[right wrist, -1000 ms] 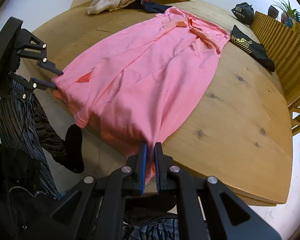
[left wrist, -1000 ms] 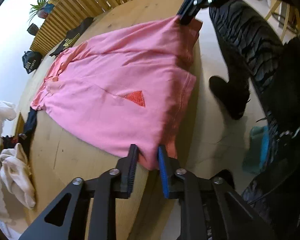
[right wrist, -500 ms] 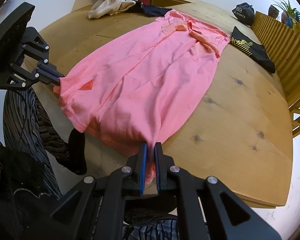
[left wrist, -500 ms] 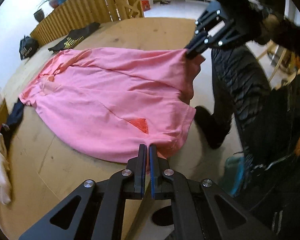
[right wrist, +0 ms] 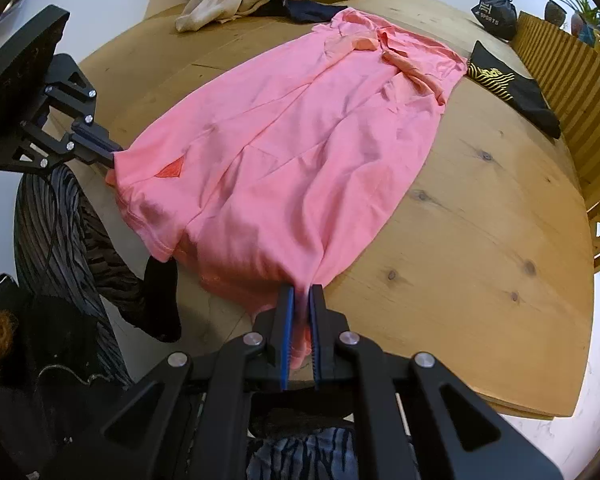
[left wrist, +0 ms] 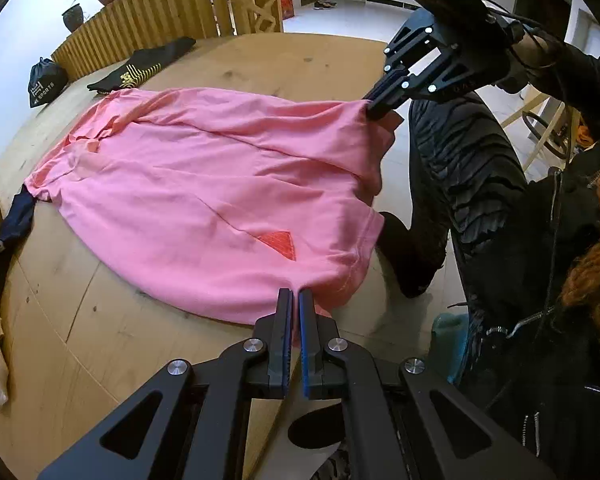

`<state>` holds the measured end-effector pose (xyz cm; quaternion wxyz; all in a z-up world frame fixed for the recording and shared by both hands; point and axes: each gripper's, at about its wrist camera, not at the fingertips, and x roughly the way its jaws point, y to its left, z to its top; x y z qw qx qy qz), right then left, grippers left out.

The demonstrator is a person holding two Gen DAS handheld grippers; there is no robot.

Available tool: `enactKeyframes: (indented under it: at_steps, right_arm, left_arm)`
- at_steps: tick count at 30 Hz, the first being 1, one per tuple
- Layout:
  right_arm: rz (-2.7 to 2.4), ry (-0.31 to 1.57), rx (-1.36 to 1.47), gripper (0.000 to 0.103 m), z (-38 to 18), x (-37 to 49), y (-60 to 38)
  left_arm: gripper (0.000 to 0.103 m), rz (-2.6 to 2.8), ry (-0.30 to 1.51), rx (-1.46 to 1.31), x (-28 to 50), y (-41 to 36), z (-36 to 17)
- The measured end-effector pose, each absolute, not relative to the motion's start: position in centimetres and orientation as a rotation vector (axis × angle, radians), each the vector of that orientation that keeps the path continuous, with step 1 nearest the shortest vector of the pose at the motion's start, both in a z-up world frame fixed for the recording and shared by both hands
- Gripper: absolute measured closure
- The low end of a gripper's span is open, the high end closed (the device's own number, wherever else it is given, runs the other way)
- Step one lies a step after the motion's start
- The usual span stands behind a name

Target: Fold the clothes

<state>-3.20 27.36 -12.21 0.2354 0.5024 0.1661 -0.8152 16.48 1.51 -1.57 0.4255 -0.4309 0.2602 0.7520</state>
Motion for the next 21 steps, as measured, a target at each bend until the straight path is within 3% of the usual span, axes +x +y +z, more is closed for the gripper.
enactKeyframes:
  at_steps: [8,14,17,18,19,21]
  right_arm:
    - [-2.191,0.431,1.367,0.095,-8.5,-6.9,27.6]
    - [-2.181,0.459,1.349,0.095,-5.2,-15.1,26.6]
    - [-2.171,0.345,1.423,0.093,-6.9,-22.3,26.7]
    - [-2.174,0.308,1.501,0.091,-7.8,-25.5,27.5]
    - [-2.176,0.269,1.611,0.091,-9.0,-28.4,28.4]
    - [-2.171,0.189,1.694,0.09,-10.0,-31.4,29.8]
  left_arm:
    - [0.1,1.839,0.561,-1.07,12.4,1.2,1.4]
    - [0.1,1.888,0.516,-1.078,2.1,-1.7,3.5]
    - [0.089,1.925,0.427,-1.229,-6.4,-4.3,0.9]
    - [0.075,1.955,0.405,-1.295,-8.3,-5.2,-0.2]
    - [0.069,1.983,0.38,-1.359,-10.1,-6.2,-1.1]
    - [0.067,2.018,0.336,-1.432,-12.4,-8.0,-2.4]
